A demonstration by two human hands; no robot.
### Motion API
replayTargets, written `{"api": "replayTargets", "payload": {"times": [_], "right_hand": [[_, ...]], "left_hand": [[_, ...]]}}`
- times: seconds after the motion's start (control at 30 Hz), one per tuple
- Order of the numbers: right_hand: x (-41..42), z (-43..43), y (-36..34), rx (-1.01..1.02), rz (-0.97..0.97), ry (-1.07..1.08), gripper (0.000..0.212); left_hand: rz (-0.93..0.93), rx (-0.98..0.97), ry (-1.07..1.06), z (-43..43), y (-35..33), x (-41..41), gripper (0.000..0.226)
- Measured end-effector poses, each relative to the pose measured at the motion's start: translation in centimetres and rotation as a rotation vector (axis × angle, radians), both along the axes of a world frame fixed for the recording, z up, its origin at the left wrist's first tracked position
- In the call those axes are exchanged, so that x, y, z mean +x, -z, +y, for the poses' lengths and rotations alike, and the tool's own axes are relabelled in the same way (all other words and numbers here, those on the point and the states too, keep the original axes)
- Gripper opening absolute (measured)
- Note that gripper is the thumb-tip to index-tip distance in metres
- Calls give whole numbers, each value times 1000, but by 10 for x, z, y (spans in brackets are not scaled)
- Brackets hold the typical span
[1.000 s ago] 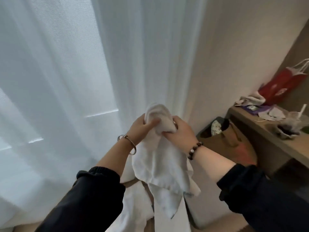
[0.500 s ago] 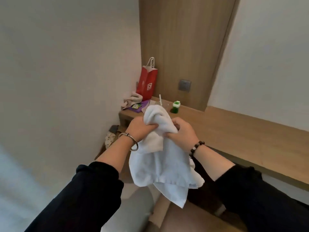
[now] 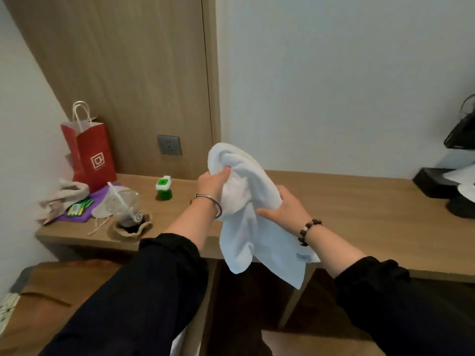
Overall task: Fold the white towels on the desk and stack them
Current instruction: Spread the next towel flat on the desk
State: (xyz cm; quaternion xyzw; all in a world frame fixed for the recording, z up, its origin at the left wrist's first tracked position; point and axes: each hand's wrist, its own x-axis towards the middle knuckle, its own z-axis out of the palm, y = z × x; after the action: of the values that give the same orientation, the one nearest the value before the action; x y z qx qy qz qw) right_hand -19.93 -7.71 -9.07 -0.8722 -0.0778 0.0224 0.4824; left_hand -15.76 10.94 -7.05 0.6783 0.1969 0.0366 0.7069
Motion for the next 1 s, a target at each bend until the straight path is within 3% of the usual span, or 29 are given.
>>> {"api": "replayTargets", "payload": {"times": [0.1,0.23,0.33,0.43,0.57,0.67,0.77,0.83,0.93,1.0], "right_hand": [[36,-7,14,-31,17,74,46],[94,-6,21,33,4,248,16],[127,-9,27,106,70,328,14],[151,-20,35,198,158,397,14],[176,-44,43,249,188,442,13],[193,-70,44,120,140,418,14],[210,-114,42,-283,43,330,9],[219,-143,46,-640,-1,255,10],[226,-181,64,-863,-43,114,48],[221,-205,82,-851,70,-31,80]], "left_hand": [[51,-142,3,-5,10,44,45],[64,-350,110,-7,14,103,43],[80,-539,243,-9,11,143,34],[111,-593,455,-14,18,173,37],[302,-44,872,-29,54,185,54],[314,141,813,-50,77,190,47],[290,48,608,-79,84,204,49],[287,225,537,-98,89,213,52],[321,792,510,-129,110,212,73],[315,942,513,-158,131,196,87]]}}
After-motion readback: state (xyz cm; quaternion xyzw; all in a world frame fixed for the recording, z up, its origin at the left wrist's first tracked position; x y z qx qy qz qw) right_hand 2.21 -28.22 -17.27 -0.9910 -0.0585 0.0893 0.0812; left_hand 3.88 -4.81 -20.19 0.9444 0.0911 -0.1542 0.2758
